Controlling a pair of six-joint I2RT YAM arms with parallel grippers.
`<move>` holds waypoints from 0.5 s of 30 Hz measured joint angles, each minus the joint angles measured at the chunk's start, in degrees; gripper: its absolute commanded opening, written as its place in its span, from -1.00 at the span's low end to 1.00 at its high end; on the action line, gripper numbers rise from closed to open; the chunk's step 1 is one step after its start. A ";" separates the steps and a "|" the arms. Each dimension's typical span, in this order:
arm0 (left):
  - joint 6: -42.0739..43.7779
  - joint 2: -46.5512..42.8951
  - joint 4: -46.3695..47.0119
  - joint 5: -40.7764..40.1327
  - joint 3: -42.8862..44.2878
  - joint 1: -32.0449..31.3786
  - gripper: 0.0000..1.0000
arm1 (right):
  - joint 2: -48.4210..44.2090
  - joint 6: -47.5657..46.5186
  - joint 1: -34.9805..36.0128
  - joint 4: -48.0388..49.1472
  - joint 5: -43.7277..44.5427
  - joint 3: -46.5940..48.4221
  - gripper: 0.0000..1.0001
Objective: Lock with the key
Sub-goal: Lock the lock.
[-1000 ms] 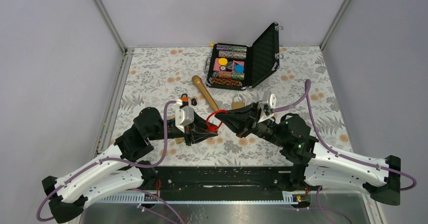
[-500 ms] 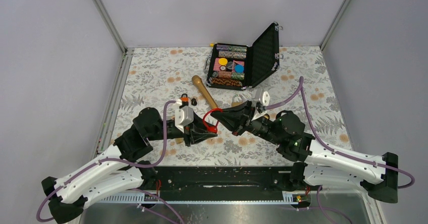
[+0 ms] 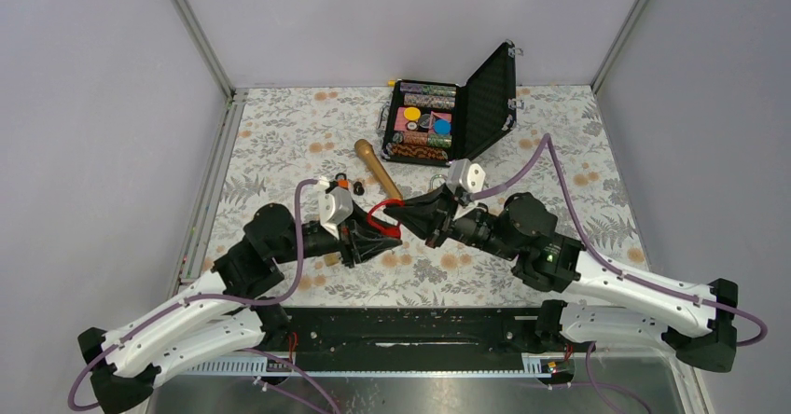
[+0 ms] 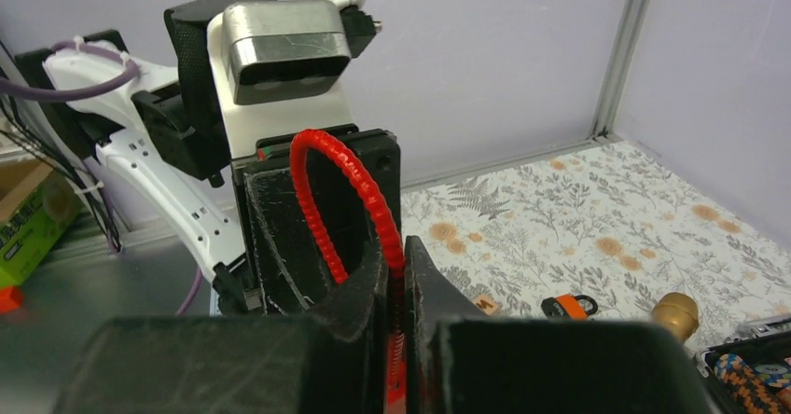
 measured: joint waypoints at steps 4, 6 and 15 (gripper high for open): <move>-0.87 1.25 0.13 -0.04 -0.22 -0.02 -1.00 | 1.97 -0.59 0.00 -2.23 -1.09 1.57 -1.00; -0.92 1.99 -0.37 -0.02 -0.22 -0.02 -1.00 | 2.71 -0.68 0.00 -2.95 -1.09 1.90 -1.00; -0.61 0.13 -1.11 0.28 -2.05 -0.04 -1.00 | 2.95 1.75 0.02 -6.03 0.42 1.75 -1.00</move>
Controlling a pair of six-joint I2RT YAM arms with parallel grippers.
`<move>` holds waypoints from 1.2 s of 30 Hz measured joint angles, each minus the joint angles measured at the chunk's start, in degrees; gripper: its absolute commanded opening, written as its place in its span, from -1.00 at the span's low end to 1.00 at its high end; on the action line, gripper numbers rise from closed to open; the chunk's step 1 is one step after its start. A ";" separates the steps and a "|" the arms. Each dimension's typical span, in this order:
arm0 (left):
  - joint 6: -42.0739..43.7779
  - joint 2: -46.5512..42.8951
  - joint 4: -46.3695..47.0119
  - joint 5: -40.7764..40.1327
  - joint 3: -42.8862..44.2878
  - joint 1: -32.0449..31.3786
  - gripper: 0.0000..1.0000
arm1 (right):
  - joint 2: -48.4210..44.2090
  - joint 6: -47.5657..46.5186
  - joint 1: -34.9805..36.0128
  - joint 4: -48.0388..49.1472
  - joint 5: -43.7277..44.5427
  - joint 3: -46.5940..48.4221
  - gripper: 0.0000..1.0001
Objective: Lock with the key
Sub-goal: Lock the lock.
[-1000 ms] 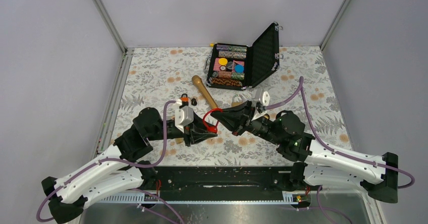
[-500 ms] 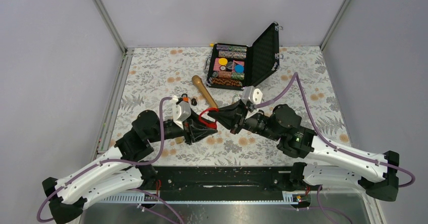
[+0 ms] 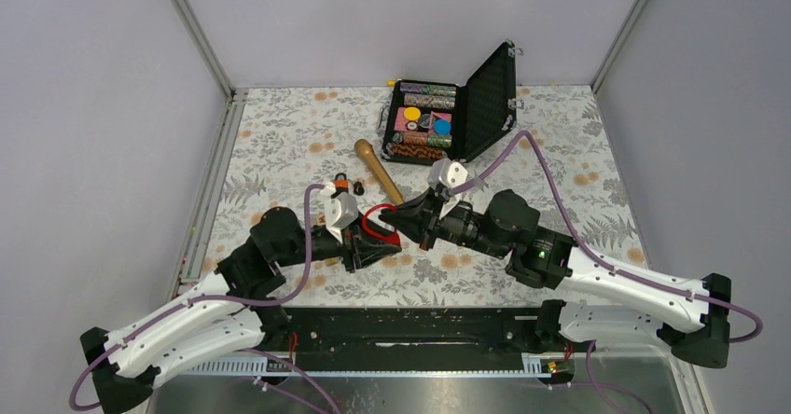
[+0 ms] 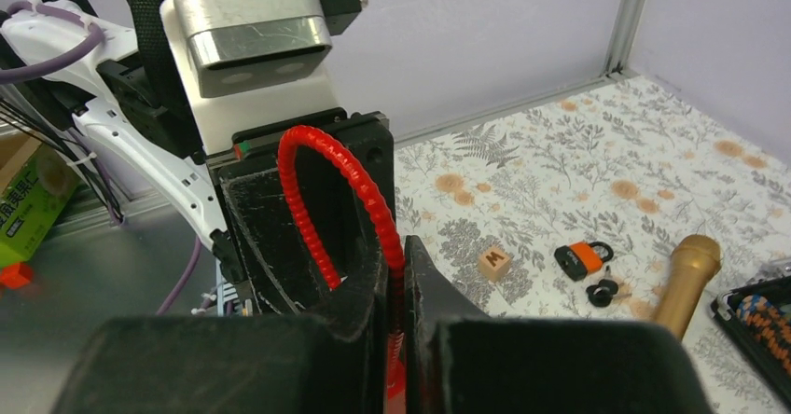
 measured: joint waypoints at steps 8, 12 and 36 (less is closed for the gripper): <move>-0.92 -2.82 0.70 -1.60 -3.04 -0.22 -1.00 | 0.57 1.66 0.00 -0.96 -0.26 -0.57 -1.00; -1.86 -2.75 0.28 -2.27 -3.06 -0.24 -1.00 | 1.05 2.69 0.00 -2.60 0.35 0.46 -0.59; -14.47 -1.99 9.97 -3.50 4.24 0.07 -1.00 | -16.13 19.69 0.74 3.52 -0.33 -13.33 0.58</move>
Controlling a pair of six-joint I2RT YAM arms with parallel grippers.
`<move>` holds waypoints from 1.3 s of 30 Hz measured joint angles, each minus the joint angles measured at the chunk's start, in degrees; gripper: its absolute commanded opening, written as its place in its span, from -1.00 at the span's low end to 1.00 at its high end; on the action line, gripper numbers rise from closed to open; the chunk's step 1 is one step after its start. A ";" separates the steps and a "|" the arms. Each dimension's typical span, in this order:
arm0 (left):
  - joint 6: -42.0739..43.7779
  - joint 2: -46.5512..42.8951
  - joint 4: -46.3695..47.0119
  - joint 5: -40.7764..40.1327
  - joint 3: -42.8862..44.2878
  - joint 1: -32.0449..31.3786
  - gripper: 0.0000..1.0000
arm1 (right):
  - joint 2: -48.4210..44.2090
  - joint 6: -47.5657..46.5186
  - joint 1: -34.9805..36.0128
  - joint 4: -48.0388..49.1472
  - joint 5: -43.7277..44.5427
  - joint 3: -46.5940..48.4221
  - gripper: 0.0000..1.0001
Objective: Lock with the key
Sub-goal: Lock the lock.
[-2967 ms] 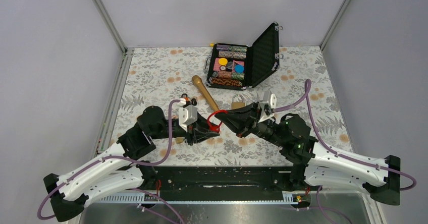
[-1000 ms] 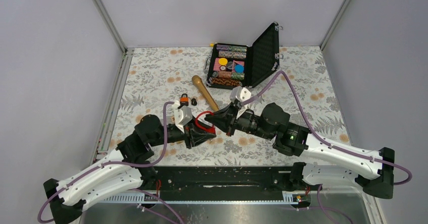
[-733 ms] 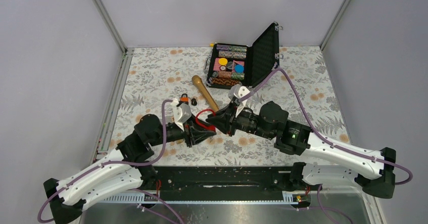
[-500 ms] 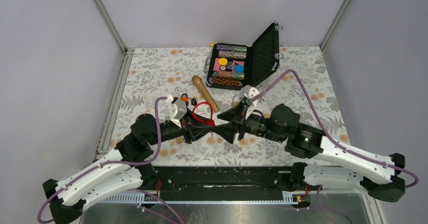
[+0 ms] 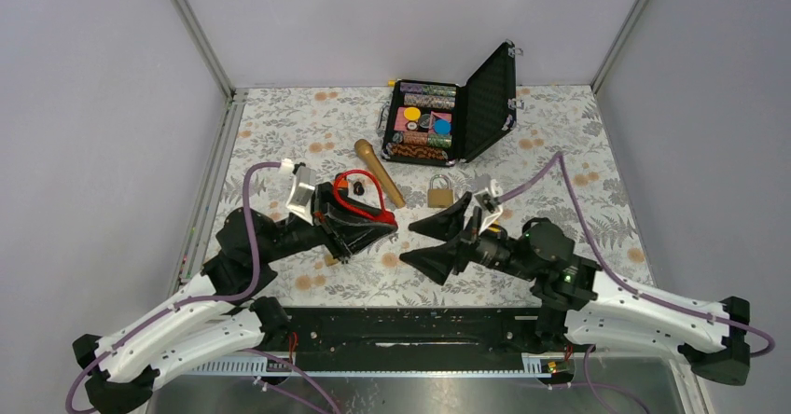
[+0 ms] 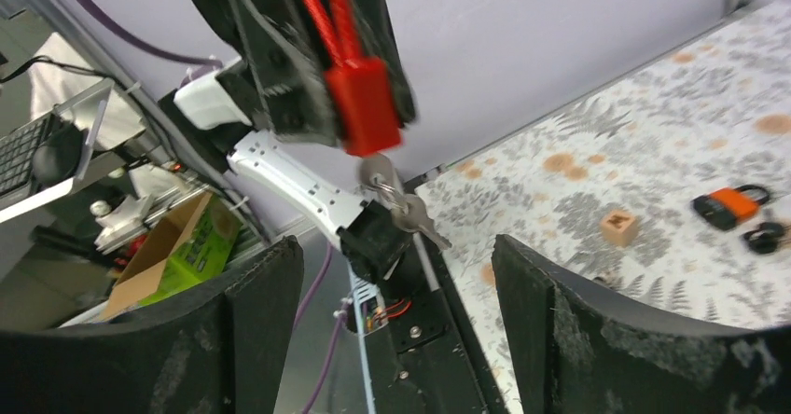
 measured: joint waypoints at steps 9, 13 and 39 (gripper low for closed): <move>-6.56 1.11 9.88 11.63 0.02 0.00 -1.00 | 7.43 5.51 0.07 14.62 -7.54 -2.21 0.40; -7.82 1.03 13.16 14.84 0.02 0.00 -1.00 | 9.33 8.46 0.07 20.70 -10.64 -2.19 0.23; -9.79 0.52 17.90 16.09 0.02 0.00 -1.00 | 14.49 17.42 0.07 27.32 -17.94 2.80 -0.49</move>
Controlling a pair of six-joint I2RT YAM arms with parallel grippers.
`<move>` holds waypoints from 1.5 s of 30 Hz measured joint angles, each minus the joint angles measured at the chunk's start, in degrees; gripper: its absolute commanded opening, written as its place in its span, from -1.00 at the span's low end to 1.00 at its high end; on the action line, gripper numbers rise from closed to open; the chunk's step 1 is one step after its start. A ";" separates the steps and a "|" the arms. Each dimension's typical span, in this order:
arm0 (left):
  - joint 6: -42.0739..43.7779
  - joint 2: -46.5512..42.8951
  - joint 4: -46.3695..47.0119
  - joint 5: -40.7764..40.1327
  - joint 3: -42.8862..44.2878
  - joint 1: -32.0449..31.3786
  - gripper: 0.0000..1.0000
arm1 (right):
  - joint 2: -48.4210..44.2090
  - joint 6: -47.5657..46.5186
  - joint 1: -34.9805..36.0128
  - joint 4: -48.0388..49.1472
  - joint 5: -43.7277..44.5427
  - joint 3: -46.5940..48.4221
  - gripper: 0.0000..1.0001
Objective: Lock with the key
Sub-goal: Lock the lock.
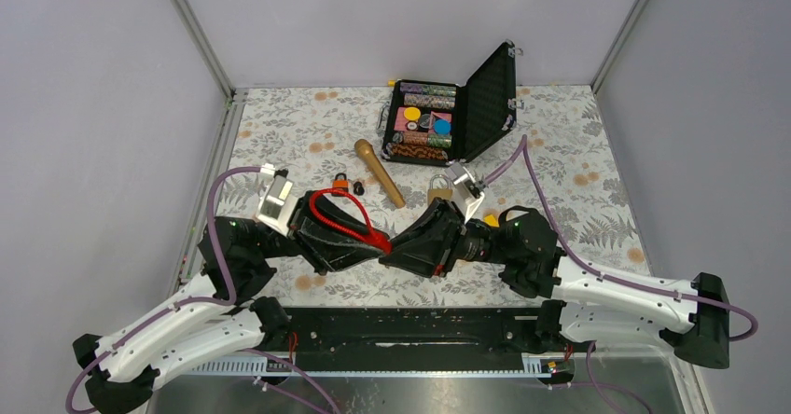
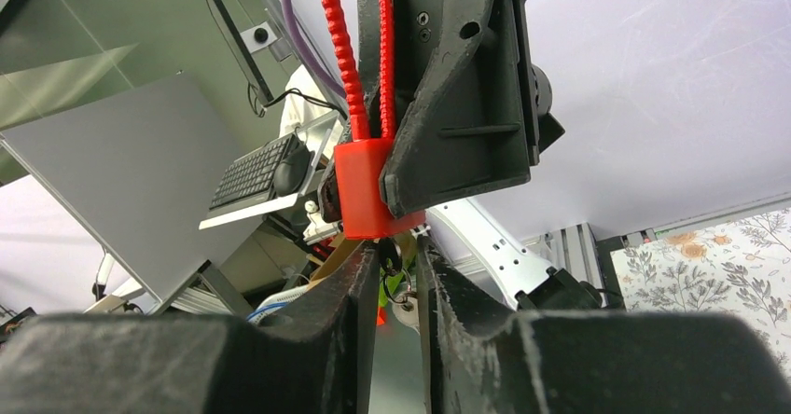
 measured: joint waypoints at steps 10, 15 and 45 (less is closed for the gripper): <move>0.07 -0.63 -0.92 -2.19 0.00 0.00 -1.00 | 0.28 -0.74 0.00 -1.99 0.26 1.38 -1.00; 0.50 -1.51 -4.57 -7.32 0.22 0.00 -1.00 | -0.28 -4.94 0.04 -8.94 3.52 3.96 -1.00; 6.34 0.59 -35.82 -23.34 10.05 0.31 -1.00 | -6.67 -23.50 2.10 -31.98 17.27 1.64 0.48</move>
